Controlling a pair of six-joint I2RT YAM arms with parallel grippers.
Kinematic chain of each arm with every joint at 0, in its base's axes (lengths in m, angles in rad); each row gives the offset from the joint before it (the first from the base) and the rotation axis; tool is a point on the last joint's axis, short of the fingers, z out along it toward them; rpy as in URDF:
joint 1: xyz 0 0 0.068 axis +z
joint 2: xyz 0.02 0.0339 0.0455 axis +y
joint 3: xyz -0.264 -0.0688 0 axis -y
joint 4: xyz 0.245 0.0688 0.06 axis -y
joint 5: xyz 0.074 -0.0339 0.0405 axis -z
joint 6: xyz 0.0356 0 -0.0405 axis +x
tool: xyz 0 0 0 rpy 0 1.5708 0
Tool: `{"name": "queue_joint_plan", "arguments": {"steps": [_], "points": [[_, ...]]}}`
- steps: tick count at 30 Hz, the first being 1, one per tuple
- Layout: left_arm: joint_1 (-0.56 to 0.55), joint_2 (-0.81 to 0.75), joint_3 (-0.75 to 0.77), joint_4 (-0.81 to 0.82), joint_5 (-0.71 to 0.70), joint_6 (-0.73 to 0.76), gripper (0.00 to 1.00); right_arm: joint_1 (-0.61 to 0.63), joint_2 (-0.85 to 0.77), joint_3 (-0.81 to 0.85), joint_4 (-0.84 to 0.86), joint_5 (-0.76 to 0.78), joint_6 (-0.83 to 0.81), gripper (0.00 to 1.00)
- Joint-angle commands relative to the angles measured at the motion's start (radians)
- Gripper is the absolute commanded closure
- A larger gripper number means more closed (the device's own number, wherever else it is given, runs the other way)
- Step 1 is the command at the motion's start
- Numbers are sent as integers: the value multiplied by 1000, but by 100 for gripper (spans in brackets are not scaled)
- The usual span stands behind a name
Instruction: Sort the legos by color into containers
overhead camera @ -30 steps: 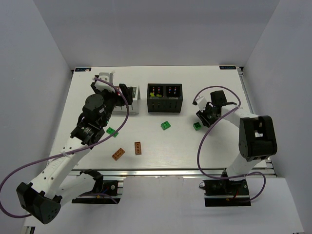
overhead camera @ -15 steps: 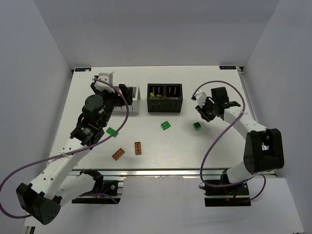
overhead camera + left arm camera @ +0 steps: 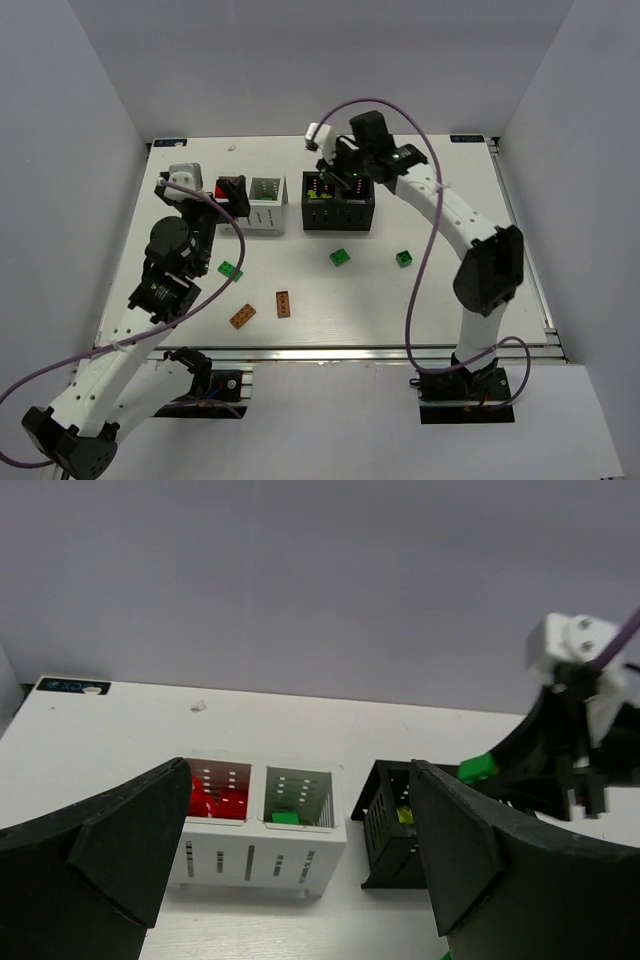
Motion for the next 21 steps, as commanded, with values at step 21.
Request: {"name": "queue_joint_plan", "arguments": {"steps": [21], "points": [[34,-14,-28,60,-14,38,2,235,356,343,218,136,262,95]]}}
